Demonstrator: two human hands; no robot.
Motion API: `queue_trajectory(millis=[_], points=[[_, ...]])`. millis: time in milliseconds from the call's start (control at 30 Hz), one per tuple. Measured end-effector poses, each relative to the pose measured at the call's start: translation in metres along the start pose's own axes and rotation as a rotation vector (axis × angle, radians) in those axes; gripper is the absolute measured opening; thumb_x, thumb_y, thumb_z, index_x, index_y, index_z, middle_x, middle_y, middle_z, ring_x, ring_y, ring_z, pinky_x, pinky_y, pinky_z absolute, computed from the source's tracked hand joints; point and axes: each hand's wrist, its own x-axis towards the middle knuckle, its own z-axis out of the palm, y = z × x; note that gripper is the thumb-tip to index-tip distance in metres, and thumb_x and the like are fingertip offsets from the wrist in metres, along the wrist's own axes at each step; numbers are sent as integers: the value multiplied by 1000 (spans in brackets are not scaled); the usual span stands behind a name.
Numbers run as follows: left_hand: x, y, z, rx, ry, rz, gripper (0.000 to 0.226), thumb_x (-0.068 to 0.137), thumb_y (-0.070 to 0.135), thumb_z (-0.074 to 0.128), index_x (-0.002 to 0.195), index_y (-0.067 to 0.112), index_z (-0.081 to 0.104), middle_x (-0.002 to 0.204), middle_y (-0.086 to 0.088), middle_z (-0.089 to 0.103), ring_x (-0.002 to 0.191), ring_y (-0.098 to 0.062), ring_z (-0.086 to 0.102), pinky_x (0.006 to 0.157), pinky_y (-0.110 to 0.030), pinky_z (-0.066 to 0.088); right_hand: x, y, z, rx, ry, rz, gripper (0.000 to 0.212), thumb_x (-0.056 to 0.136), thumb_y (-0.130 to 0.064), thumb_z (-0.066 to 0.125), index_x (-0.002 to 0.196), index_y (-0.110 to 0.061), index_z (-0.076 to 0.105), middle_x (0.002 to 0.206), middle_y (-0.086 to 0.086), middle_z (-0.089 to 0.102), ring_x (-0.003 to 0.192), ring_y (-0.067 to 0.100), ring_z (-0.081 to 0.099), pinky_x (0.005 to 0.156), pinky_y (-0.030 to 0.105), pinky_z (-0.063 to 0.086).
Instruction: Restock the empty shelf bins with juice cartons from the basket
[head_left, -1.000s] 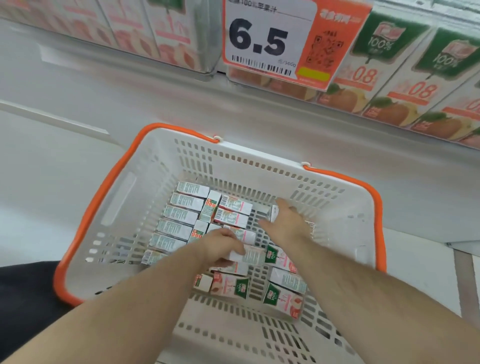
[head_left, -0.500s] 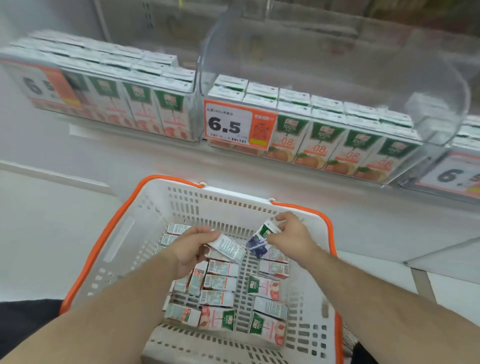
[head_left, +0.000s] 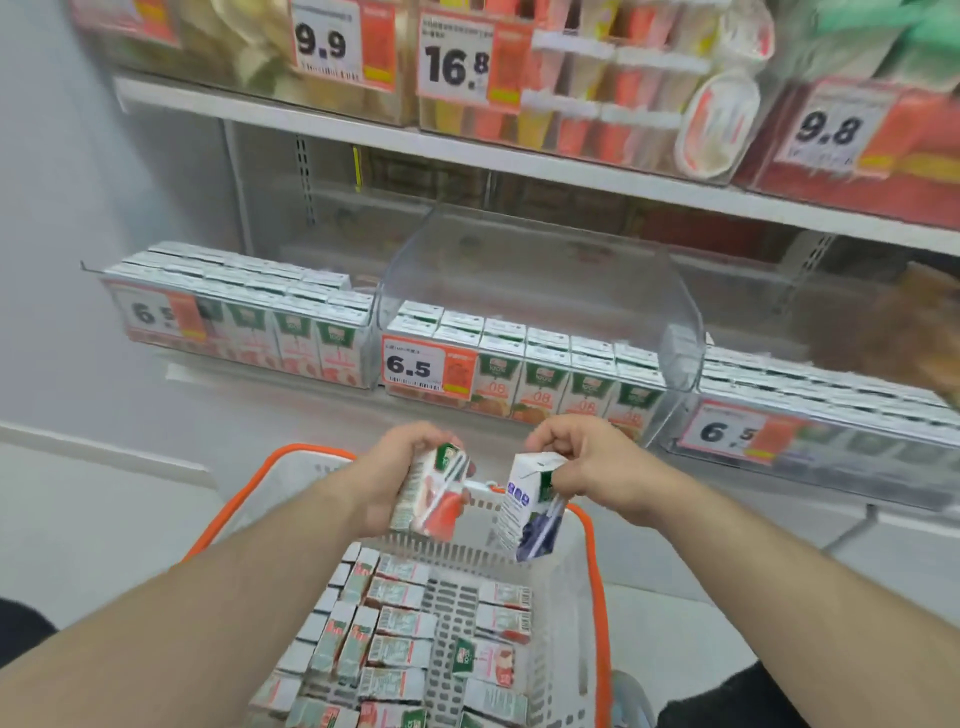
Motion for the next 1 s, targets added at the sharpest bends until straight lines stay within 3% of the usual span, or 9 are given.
queue_trajectory(millis=[167,300,367,467,567,667,733,833,1000], points=[[-7,11,23,467,-43,44,28,60,3,54,86,11,55,97,-22,58,62,-27,63,61,-33,51,-6,-10,-18,-41,-71,-97,31,60,7,53,81,-12,63,76,2,67,71,15,61,56,23,46],[-14,15,50,1257,-134,43,58,80,30,77,131,39,49,113,2,58,89,-13,66,82,-30,55,-10,-14,-39,-51,-113,-176,35,53,4,49,81,-12,64,72,0,66,67,11,59,56,23,47],[-11,15,65,1250,-194,120,70,77,44,78,136,49,40,119,3,58,96,-13,65,86,-31,55,-13,-18,-51,-17,-129,-221,38,53,7,48,83,-10,63,71,-2,66,64,8,59,54,20,45],[2,13,83,1124,-227,269,55,76,45,79,116,59,46,118,4,62,97,-10,63,81,-27,54,-16,-24,-68,84,-119,-266,37,55,10,46,85,-6,61,79,8,66,64,8,60,52,16,44],[13,8,98,1020,-158,401,49,78,36,81,118,46,55,107,10,66,94,-5,62,84,-29,53,-18,-23,-82,130,-72,-278,38,59,10,50,90,-8,65,96,22,67,75,16,64,54,19,48],[23,2,108,799,38,517,45,75,24,83,112,36,60,96,12,67,85,-3,65,86,-35,55,-20,-20,-92,-53,191,-263,41,75,10,62,99,-22,70,94,2,72,73,10,62,58,24,51],[26,1,116,729,217,629,38,73,24,83,101,34,60,88,16,67,79,2,63,80,-25,53,-20,-20,-96,-71,459,-216,38,84,7,55,93,-27,69,87,-8,69,61,6,57,50,20,44],[29,4,132,854,461,763,34,70,37,80,93,33,55,89,13,63,84,-6,59,73,-29,49,-21,-22,-94,211,579,-132,11,94,-23,57,88,-25,66,93,2,72,58,19,59,49,28,40],[35,9,166,1164,613,808,46,72,47,72,110,40,48,102,15,44,89,-15,55,71,-31,43,-25,-19,-86,142,700,-43,38,90,-55,57,85,-18,64,71,4,70,53,24,65,44,28,45]])
